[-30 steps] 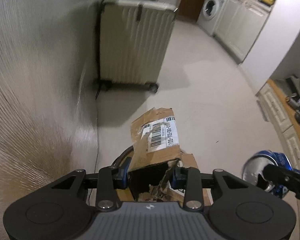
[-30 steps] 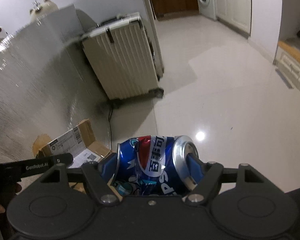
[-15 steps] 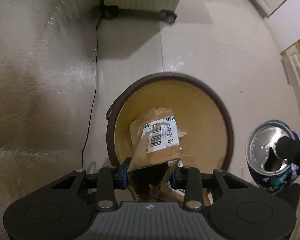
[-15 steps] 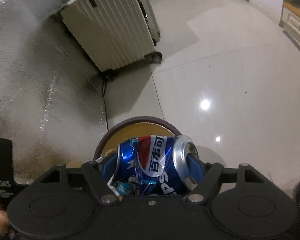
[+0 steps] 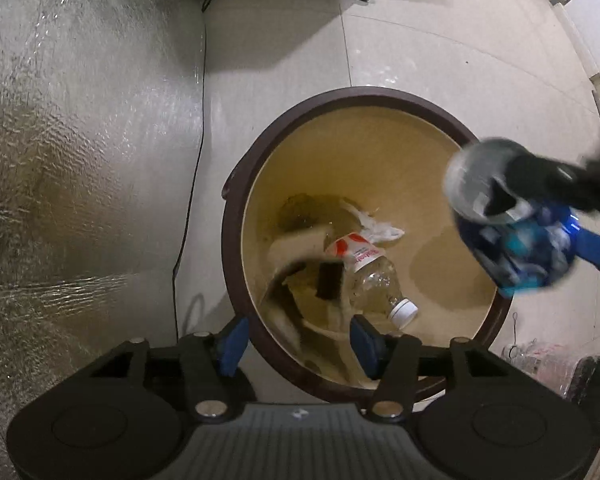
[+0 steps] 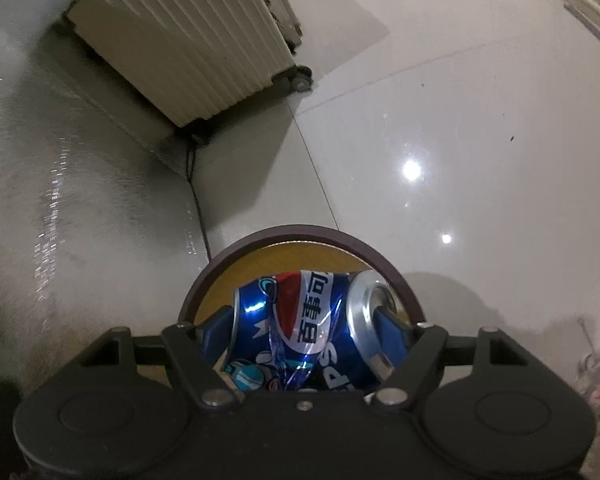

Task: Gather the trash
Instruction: 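Open both grippers to drop the box and can into the wastebasket, then raise both tools from the wastebasket and return to the table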

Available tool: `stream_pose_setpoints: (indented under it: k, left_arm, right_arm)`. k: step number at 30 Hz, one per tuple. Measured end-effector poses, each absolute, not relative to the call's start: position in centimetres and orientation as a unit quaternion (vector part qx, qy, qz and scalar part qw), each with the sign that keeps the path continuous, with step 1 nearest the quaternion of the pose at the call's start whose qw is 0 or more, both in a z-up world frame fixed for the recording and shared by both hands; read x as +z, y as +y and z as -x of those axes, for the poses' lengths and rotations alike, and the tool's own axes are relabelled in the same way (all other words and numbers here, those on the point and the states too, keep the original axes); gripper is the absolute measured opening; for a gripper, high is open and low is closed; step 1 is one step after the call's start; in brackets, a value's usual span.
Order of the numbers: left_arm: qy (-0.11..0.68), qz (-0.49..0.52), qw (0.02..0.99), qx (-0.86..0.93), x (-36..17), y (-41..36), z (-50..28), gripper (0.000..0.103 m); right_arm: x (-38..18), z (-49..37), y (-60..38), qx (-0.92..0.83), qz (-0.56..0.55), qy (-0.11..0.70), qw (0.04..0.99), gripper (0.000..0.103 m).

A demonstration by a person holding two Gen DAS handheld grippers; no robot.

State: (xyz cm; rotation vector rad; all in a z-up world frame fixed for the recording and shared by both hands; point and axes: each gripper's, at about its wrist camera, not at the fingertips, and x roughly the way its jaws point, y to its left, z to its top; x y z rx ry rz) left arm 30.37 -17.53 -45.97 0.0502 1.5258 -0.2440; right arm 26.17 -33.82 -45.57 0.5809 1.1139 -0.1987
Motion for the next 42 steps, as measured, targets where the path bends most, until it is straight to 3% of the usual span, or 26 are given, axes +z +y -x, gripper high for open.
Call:
stream_pose_setpoints:
  k: [4, 9, 13, 15, 22, 42]
  left_arm:
    - [0.688, -0.019, 0.715, -0.126, -45.9, -17.7, -30.3, 0.069]
    - [0.687, -0.023, 0.716, -0.122, -46.3, -17.7, -30.0, 0.071]
    - [0.685, -0.032, 0.719, -0.115, -46.2, -18.0, -29.9, 0.079]
    - [0.685, -0.035, 0.719, -0.113, -46.4, -18.0, -30.1, 0.083]
    - [0.682, -0.038, 0.724, -0.098, -45.9, -17.6, -30.2, 0.1]
    - [0.657, -0.026, 0.748, -0.087, -40.9, -15.3, -28.4, 0.103]
  right_arm:
    - [-46.8, -27.2, -33.5, -0.101, -0.286, 0.525, 0.796, 0.077]
    - [-49.1, -28.2, -34.4, -0.125, -0.326, 0.515, 0.783, 0.08]
    - [-51.1, -28.4, -34.7, -0.142, -0.352, 0.523, 0.763, 0.087]
    - [-51.3, -28.1, -34.6, -0.144, -0.34, 0.531, 0.762, 0.096]
    - [-50.3, -26.6, -34.6, -0.112, -0.277, 0.554, 0.777, 0.097]
    - [-43.4, -20.8, -34.3, -0.06, -0.17, 0.543, 0.82, 0.103]
